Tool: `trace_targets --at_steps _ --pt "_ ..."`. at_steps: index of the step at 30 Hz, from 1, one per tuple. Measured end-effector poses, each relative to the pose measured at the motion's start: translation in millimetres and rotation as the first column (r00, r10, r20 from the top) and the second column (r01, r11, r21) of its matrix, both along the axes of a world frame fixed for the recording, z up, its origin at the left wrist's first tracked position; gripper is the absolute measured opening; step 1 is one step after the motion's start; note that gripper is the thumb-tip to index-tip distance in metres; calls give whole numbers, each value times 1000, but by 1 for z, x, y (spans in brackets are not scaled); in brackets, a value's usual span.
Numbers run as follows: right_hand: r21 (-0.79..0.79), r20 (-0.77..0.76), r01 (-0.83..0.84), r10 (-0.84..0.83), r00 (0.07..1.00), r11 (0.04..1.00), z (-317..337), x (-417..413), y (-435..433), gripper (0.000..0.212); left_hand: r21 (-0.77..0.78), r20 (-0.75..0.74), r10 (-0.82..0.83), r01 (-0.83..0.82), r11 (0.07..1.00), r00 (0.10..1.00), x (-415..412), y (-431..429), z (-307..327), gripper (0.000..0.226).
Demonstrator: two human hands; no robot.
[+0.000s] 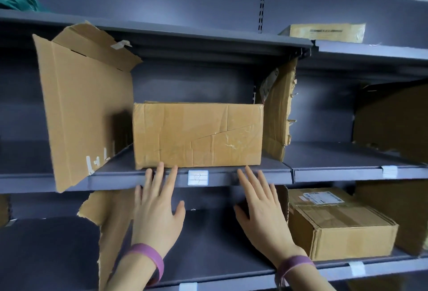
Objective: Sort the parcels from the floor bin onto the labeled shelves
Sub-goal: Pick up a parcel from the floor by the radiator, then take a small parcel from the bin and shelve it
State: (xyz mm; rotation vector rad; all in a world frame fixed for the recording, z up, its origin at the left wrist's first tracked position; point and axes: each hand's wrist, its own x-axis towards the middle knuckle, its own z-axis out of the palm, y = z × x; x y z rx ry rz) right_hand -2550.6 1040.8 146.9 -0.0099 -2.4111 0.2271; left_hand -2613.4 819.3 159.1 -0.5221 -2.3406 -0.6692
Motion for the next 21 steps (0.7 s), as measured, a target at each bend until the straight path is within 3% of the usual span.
trace_targets --at_steps 4,7,12,16,21 --pt "-84 14 57 -56 998 995 -13 31 13 79 129 -60 -239 245 961 969 25 48 0 70" --pt "-173 13 122 -122 992 977 -24 70 33 75 236 -89 -401 410 881 912 53 89 -7 67" --pt "-335 71 328 -324 943 883 -62 159 78 74 252 43 -629 601 758 776 114 163 -38 69" --pt "-419 176 499 -472 864 758 -98 244 113 75 251 198 -765 723 644 613 175 224 -72 63" --pt "-423 286 683 -628 724 595 -131 369 158 69 316 393 -866 839 443 310 284 296 -102 58"
